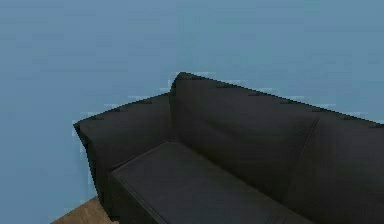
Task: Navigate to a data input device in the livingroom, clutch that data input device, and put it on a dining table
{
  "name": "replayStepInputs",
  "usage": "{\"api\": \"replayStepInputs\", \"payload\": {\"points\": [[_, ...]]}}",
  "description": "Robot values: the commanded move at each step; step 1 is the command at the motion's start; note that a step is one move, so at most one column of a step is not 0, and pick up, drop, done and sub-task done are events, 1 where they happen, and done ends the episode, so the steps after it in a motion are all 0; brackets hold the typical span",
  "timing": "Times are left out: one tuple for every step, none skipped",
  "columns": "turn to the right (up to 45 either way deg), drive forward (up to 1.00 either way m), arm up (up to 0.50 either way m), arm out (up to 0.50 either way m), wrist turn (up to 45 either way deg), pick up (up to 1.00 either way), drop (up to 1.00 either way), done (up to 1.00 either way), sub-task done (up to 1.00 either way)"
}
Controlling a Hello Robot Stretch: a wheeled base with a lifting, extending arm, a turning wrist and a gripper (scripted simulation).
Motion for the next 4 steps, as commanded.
{"api": "replayStepInputs", "payload": {"points": [[0.0, 0.00, 0.10, 0.00, 0.0, 0.00, 0.00, 0.00, 0.00], [0.0, 0.00, 0.44, 0.00, 0.0, 0.00, 0.00, 0.00, 0.00], [0.0, 0.00, 0.00, 0.00, -45.0, 0.00, 0.00, 0.00, 0.00], [0.0, 0.00, 0.00, 0.00, -45.0, 0.00, 0.00, 0.00, 0.00]]}}
